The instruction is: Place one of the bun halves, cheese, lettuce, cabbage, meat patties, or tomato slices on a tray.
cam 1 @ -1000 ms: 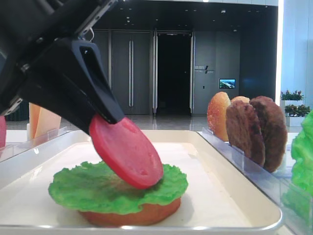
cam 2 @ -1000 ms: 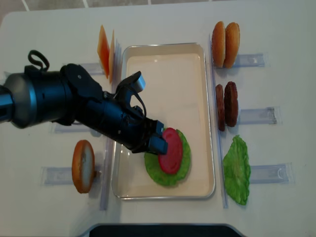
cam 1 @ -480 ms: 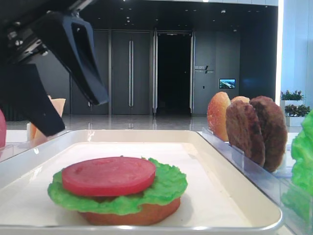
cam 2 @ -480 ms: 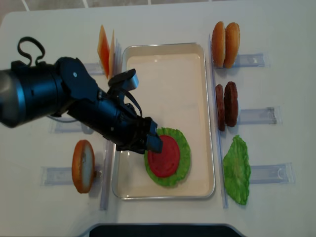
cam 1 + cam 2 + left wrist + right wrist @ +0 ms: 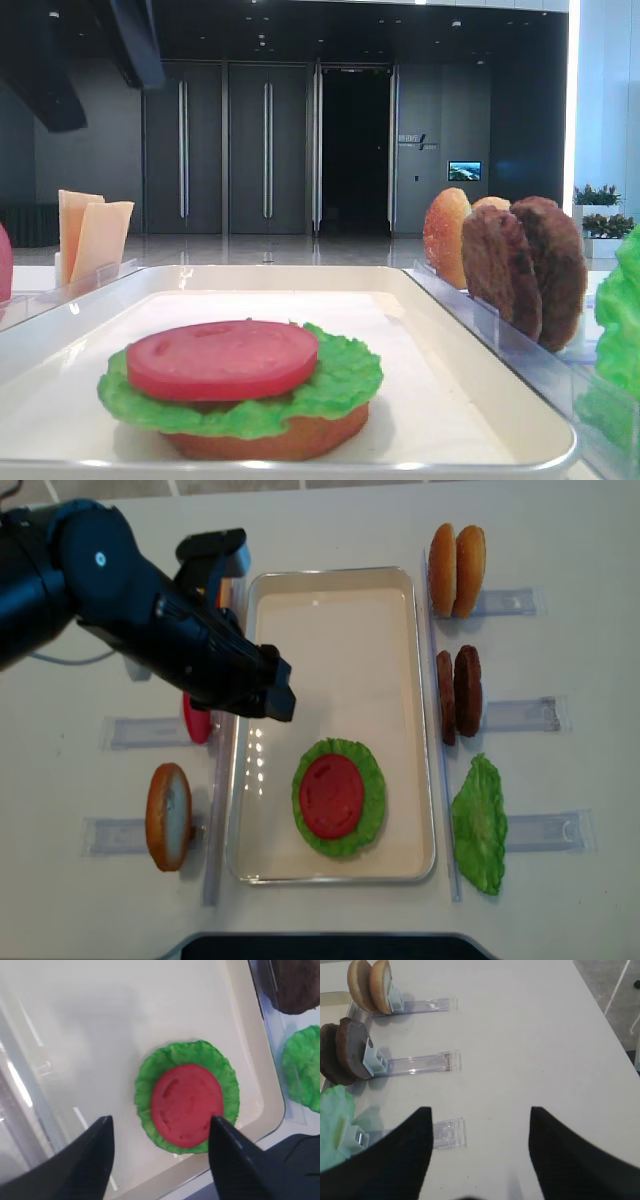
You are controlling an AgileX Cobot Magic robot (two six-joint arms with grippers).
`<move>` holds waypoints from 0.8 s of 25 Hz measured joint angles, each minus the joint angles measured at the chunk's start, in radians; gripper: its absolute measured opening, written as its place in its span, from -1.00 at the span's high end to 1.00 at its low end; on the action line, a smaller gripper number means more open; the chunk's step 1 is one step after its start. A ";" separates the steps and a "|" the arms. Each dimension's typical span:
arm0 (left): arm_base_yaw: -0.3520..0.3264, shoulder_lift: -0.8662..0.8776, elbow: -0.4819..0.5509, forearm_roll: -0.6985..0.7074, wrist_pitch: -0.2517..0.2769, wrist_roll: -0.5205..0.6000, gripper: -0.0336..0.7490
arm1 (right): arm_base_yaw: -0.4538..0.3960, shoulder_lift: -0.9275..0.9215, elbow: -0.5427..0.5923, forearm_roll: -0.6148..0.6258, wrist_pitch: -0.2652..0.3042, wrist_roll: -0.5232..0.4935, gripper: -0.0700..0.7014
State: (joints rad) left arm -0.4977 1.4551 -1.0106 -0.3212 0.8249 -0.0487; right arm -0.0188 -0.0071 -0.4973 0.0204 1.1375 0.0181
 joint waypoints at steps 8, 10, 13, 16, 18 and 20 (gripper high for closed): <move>0.177 -0.040 -0.090 0.192 0.161 -0.017 -0.25 | 0.000 0.000 0.000 0.000 0.000 0.000 -0.30; 0.232 -0.050 -0.098 0.243 0.203 -0.017 -0.25 | 0.000 0.000 0.000 0.000 0.000 0.000 -0.30; 0.318 -0.065 -0.104 0.306 0.248 -0.017 -0.25 | 0.000 0.000 0.000 0.000 0.000 0.000 -0.30; 0.405 -0.074 -0.105 0.356 0.291 -0.017 -0.25 | 0.000 0.000 0.000 0.000 0.000 0.000 -0.30; 0.454 -0.075 -0.106 0.379 0.317 -0.017 -0.25 | 0.000 0.000 0.000 0.000 0.000 0.000 -0.30; 0.497 -0.075 -0.106 0.382 0.336 -0.017 -0.25 | 0.000 0.000 0.000 0.000 0.000 0.000 -0.30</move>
State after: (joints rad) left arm -0.0006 1.3806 -1.1166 0.0607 1.1604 -0.0657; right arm -0.0188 -0.0071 -0.4973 0.0204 1.1375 0.0181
